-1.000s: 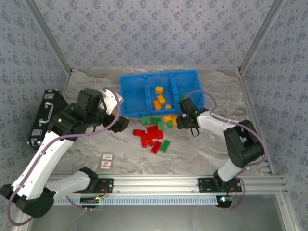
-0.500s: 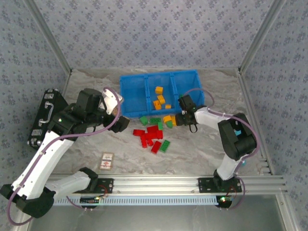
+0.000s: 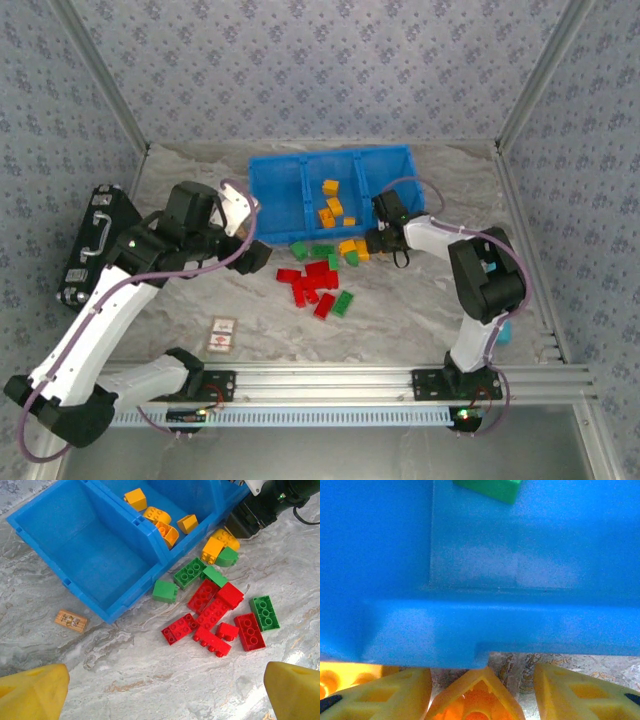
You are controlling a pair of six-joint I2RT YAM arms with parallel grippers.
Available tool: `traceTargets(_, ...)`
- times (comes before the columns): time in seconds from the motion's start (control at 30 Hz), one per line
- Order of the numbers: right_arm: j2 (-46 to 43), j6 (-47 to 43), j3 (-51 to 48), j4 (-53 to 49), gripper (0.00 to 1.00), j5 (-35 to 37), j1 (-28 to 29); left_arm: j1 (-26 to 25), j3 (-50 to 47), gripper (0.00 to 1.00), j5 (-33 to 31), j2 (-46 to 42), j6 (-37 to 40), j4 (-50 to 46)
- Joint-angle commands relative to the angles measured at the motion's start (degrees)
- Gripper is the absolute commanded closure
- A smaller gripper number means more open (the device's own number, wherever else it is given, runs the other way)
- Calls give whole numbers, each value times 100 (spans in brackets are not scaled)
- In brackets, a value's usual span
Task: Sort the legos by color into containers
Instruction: Pick up the lego from the center of the table.
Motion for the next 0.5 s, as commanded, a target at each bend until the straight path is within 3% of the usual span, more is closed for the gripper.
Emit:
traceTargets(0.0, 70, -95, -14, -85, 47, -88, -61, 29, 134, 0, 54, 37, 48, -6)
traceTargets(0.33, -186, 21, -366, -131, 63, -143, -61, 28, 180, 0, 98, 25, 35, 16)
traceTargets(0.47, -573, 139, -578, -267, 66, -114, 11, 29, 132, 0, 120, -41, 47, 68)
